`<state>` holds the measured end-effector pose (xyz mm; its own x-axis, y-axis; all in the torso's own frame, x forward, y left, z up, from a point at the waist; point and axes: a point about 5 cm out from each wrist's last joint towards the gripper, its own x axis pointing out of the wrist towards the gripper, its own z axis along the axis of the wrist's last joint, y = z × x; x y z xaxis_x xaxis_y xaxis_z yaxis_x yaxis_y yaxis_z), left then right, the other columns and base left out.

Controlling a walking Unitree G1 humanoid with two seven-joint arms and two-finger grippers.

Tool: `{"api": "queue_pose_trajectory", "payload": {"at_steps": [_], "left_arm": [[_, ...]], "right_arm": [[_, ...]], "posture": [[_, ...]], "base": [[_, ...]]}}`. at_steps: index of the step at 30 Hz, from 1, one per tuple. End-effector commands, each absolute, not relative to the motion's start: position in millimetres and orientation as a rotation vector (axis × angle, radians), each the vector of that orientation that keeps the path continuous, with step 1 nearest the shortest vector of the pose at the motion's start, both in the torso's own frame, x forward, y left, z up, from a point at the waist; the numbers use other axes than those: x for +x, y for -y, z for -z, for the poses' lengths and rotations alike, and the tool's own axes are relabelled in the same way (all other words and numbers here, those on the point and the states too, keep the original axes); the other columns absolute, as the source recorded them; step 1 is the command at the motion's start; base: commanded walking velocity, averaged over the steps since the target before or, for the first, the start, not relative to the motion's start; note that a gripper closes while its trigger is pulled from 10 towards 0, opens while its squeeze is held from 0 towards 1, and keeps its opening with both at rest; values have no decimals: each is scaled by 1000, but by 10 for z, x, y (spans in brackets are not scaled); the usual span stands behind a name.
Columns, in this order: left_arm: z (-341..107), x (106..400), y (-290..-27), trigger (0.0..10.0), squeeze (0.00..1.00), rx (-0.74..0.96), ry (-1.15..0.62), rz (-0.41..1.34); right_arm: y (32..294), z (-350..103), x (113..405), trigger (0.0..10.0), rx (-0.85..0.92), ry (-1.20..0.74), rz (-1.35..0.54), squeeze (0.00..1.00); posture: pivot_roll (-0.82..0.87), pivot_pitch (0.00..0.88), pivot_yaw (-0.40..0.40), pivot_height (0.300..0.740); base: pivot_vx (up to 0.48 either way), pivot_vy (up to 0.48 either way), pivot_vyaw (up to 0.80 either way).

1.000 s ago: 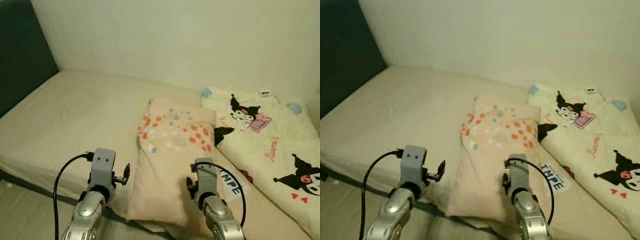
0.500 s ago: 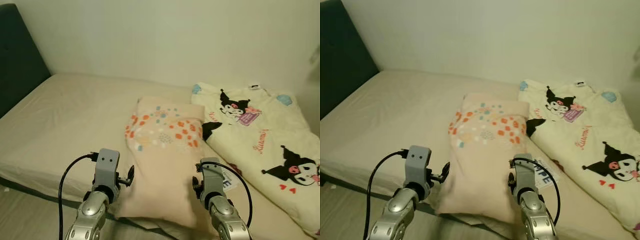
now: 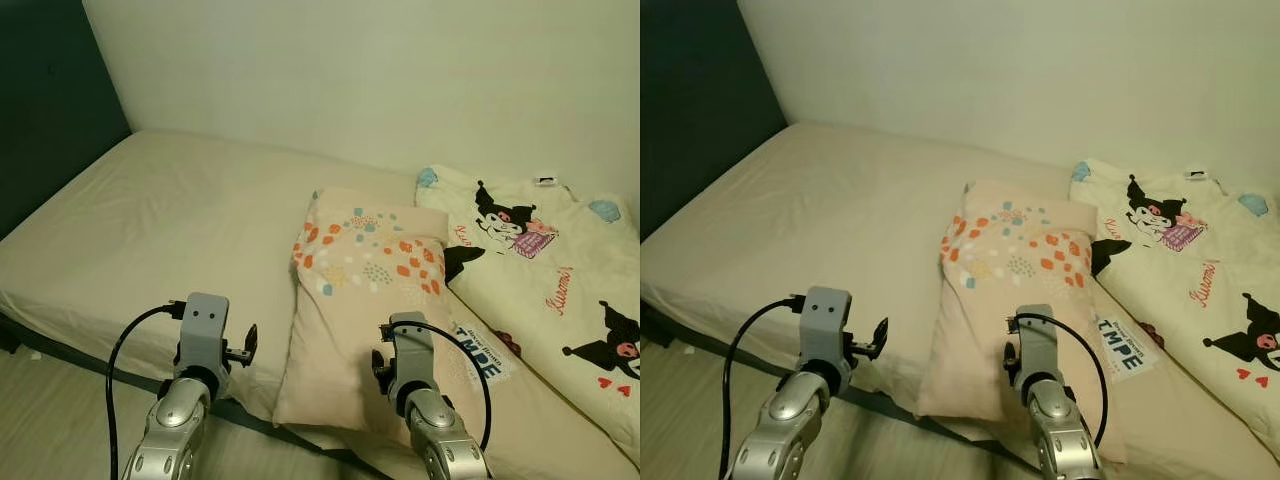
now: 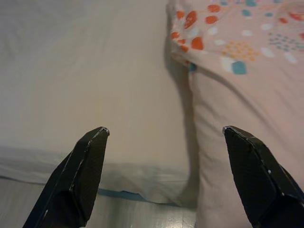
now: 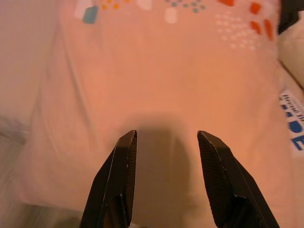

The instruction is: Clean up the room

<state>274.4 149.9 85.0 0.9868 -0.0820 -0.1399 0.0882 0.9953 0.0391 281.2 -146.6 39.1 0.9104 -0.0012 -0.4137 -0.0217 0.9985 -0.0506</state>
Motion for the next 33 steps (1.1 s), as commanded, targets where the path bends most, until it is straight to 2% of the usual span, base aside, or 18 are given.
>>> {"api": "queue_pose_trajectory", "payload": {"at_steps": [1, 20, 33], "left_arm": [[-781, 2715, -1493, 10000, 0, 46, -163, 90], [-771, 2736, -1477, 10000, 0, 41, -165, 94], [-752, 2773, -1435, 10000, 0, 26, -169, 104]], "right_arm": [[1528, -415, 2806, 10000, -42, -403, 25, 0], [1600, -453, 2837, 10000, -36, -382, 49, 0], [1636, -461, 2812, 10000, -31, -378, 66, 0]], "posture": [[-82, 102, 0, 735], [-94, 97, 8, 680], [-112, 103, 21, 625]], "base": [[0, 0, 0], [0, 0, 0], [0, 0, 0]]}}
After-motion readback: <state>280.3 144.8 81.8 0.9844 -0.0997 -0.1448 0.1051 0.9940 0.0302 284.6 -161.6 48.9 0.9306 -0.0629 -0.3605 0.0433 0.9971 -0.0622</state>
